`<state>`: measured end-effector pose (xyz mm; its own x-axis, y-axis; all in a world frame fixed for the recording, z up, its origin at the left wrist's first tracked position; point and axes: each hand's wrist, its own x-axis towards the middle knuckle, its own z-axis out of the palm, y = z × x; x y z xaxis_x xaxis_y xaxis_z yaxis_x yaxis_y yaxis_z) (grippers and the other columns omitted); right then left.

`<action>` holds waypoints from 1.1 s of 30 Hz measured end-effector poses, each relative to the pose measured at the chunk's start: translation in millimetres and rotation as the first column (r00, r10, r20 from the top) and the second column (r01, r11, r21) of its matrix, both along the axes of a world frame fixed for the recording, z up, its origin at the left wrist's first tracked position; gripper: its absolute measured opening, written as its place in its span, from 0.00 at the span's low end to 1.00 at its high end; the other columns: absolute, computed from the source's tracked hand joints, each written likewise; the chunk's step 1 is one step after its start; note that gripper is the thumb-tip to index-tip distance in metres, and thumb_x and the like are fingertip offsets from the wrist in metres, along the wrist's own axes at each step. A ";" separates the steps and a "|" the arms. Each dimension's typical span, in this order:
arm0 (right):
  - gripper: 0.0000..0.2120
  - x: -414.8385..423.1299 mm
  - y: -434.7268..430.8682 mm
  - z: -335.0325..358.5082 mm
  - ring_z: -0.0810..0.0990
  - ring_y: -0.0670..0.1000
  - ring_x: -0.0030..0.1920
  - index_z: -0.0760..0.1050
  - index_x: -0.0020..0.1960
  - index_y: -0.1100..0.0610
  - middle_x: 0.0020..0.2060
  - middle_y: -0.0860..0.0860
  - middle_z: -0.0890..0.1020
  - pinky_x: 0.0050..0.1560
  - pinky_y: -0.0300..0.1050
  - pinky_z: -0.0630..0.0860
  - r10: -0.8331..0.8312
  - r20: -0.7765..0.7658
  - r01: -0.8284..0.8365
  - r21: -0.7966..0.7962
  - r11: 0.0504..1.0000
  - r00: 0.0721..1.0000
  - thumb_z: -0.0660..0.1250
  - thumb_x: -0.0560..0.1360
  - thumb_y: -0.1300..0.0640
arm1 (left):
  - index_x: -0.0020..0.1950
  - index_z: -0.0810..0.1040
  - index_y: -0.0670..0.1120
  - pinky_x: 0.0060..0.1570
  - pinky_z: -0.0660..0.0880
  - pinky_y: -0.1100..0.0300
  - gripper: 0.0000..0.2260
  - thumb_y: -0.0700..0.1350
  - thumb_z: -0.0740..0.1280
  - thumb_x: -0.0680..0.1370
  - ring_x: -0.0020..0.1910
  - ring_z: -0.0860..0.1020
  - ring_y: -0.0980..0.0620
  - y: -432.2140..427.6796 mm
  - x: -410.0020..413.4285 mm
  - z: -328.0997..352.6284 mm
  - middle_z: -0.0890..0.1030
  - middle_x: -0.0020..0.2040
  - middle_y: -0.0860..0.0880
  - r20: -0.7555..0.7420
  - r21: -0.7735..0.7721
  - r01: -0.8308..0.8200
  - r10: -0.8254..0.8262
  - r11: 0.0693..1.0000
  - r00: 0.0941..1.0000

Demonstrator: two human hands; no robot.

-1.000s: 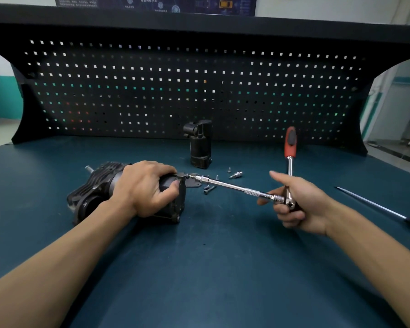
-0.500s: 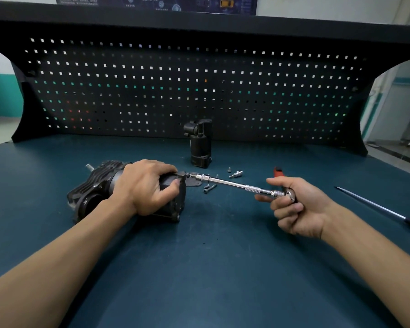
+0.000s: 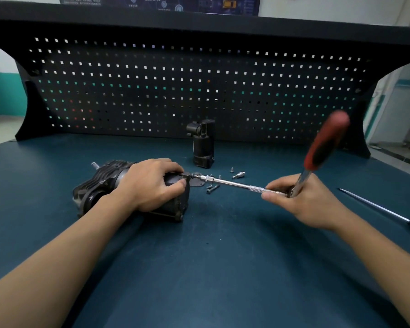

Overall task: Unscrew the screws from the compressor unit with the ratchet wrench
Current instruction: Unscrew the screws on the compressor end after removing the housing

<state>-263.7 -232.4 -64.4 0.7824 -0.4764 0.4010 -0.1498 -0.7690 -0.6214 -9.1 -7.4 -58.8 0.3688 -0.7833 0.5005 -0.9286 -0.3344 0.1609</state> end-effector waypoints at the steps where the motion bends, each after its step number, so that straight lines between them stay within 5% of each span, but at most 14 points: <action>1: 0.03 0.6 -1.5 -1.4 0.81 0.45 0.37 0.83 0.41 0.42 0.36 0.43 0.84 0.41 0.39 0.77 0.011 0.007 -0.010 -0.072 0.997 1.000 0.75 0.72 0.45 | 0.58 0.80 0.56 0.46 0.70 0.56 0.30 0.67 0.51 0.68 0.56 0.77 0.52 0.3 0.7 0.2 0.81 0.54 0.58 -0.001 0.004 -0.002 0.002 1.000 1.000; 4: 0.07 2.4 -7.6 -4.1 0.79 0.49 0.38 0.81 0.50 0.45 0.35 0.46 0.81 0.41 0.53 0.78 0.052 0.022 -0.041 -0.355 0.934 0.998 0.74 0.74 0.47 | 0.58 0.80 0.56 0.45 0.67 0.57 0.29 0.67 0.51 0.68 0.55 0.77 0.53 0.9 1.8 0.5 0.81 0.53 0.59 -0.003 0.004 -0.007 0.007 1.000 1.000; 7: 0.14 -1.1 -12.3 -1.4 0.76 0.46 0.37 0.77 0.57 0.42 0.34 0.42 0.76 0.38 0.55 0.77 0.039 0.039 -0.014 -0.496 0.868 0.998 0.75 0.73 0.49 | 0.58 0.81 0.55 0.43 0.65 0.57 0.30 0.67 0.51 0.68 0.55 0.77 0.53 0.5 0.6 -0.4 0.81 0.53 0.59 0.005 0.006 -0.012 0.012 1.000 1.000; 13: 0.14 0.5 -8.8 -0.6 0.76 0.48 0.35 0.77 0.54 0.42 0.33 0.45 0.78 0.37 0.54 0.77 -0.006 0.014 0.011 -0.438 0.899 1.000 0.65 0.72 0.38 | 0.54 0.82 0.52 0.40 0.66 0.56 0.29 0.65 0.51 0.68 0.52 0.78 0.49 1.6 -2.6 0.2 0.82 0.50 0.56 0.054 -0.027 -0.022 0.024 0.999 0.998; 17: 0.05 3.3 -5.5 -3.5 0.73 0.44 0.30 0.81 0.46 0.47 0.32 0.51 0.79 0.35 0.49 0.75 0.043 0.005 -0.041 -0.219 0.975 0.999 0.73 0.75 0.46 | 0.54 0.83 0.50 0.44 0.74 0.52 0.30 0.65 0.51 0.68 0.52 0.79 0.47 3.2 -6.4 2.3 0.83 0.49 0.54 0.064 -0.038 -0.026 0.029 0.999 0.998; 20: 0.11 4.8 -2.2 -3.8 0.72 0.39 0.29 0.84 0.42 0.48 0.28 0.44 0.78 0.30 0.33 0.67 0.034 -0.035 -0.033 0.022 0.999 0.999 0.73 0.72 0.41 | 0.54 0.84 0.49 0.45 0.75 0.51 0.30 0.64 0.51 0.68 0.52 0.79 0.46 4.0 -8.9 2.8 0.83 0.49 0.53 0.066 -0.044 -0.021 0.024 0.999 0.998; 22: 0.14 6.4 1.5 -2.9 0.67 0.42 0.27 0.84 0.41 0.54 0.25 0.43 0.71 0.29 0.34 0.62 0.020 -0.031 -0.014 0.187 0.982 0.999 0.73 0.73 0.42 | 0.54 0.84 0.49 0.45 0.75 0.51 0.30 0.64 0.51 0.68 0.53 0.80 0.46 4.5 -9.9 2.7 0.84 0.49 0.53 0.070 -0.051 -0.021 0.025 0.998 0.997; 25: 0.20 6.0 8.8 1.2 0.62 0.49 0.27 0.84 0.41 0.61 0.29 0.53 0.66 0.26 0.39 0.59 0.002 -0.051 0.021 0.452 0.892 0.999 0.74 0.72 0.43 | 0.54 0.84 0.49 0.44 0.74 0.52 0.30 0.64 0.52 0.68 0.53 0.79 0.47 5.2 -11.3 2.2 0.83 0.49 0.53 0.068 -0.063 -0.028 0.032 0.998 0.997; 33: 0.37 8.7 9.4 7.4 0.58 0.48 0.18 0.85 0.39 0.63 0.23 0.50 0.65 0.21 0.38 0.56 0.079 -0.216 0.150 0.858 0.490 0.973 0.57 0.76 0.30 | 0.54 0.84 0.49 0.45 0.74 0.52 0.30 0.64 0.51 0.68 0.53 0.79 0.47 6.3 -13.4 3.5 0.83 0.48 0.52 0.063 -0.067 -0.033 0.037 0.997 0.997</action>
<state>-255.0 -223.0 -57.0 0.7595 -0.5198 -0.3911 -0.3693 0.1504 -0.9171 -22.4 -1.1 -55.3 0.3606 -0.7352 0.5740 -0.9257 -0.3573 0.1240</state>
